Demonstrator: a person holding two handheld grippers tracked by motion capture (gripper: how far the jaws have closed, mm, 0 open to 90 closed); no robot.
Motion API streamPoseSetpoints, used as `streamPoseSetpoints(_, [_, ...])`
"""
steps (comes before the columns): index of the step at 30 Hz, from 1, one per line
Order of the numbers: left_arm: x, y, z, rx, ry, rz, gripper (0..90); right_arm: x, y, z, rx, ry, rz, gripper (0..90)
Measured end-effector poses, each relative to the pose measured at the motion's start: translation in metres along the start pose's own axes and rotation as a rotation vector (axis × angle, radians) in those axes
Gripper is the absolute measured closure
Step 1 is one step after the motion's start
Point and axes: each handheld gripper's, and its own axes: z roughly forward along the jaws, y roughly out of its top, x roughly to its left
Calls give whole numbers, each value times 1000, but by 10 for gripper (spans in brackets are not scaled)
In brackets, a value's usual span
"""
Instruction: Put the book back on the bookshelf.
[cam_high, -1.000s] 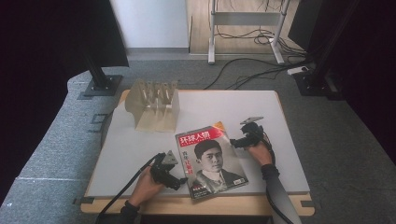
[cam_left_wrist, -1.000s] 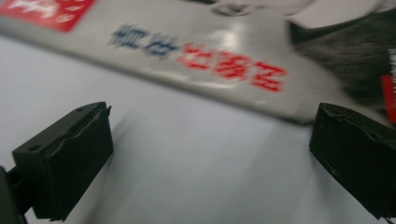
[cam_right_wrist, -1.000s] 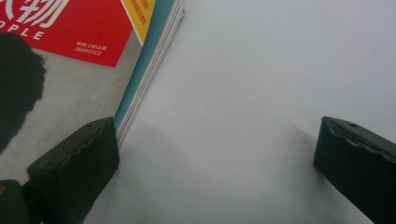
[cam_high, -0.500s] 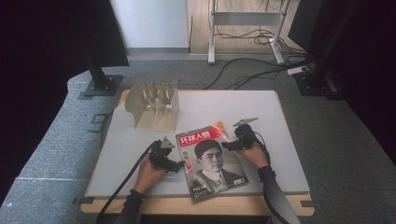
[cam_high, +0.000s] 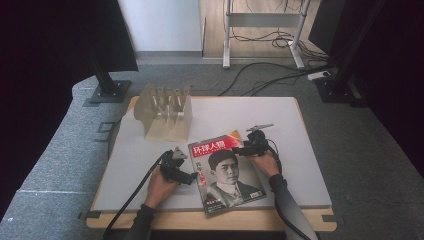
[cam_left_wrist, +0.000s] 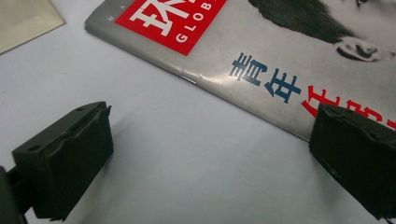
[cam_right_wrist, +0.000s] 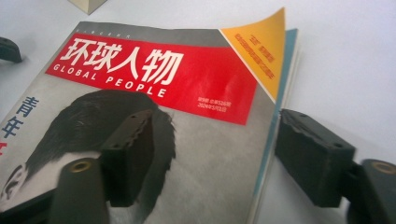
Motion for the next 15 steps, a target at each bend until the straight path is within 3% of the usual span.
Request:
streamPoseSetpoints(7, [0, 0, 0, 0, 0, 0, 0, 0, -11, -13, 13, 31, 34, 339])
streamPoseSetpoints(12, [0, 0, 0, 0, 0, 0, 0, 6, -18, -20, 31, 55, 19, 359])
streamPoseSetpoints(15, [0, 0, 0, 0, 1, 1, 0, 2, -12, -17, 45, 58, 23, 377])
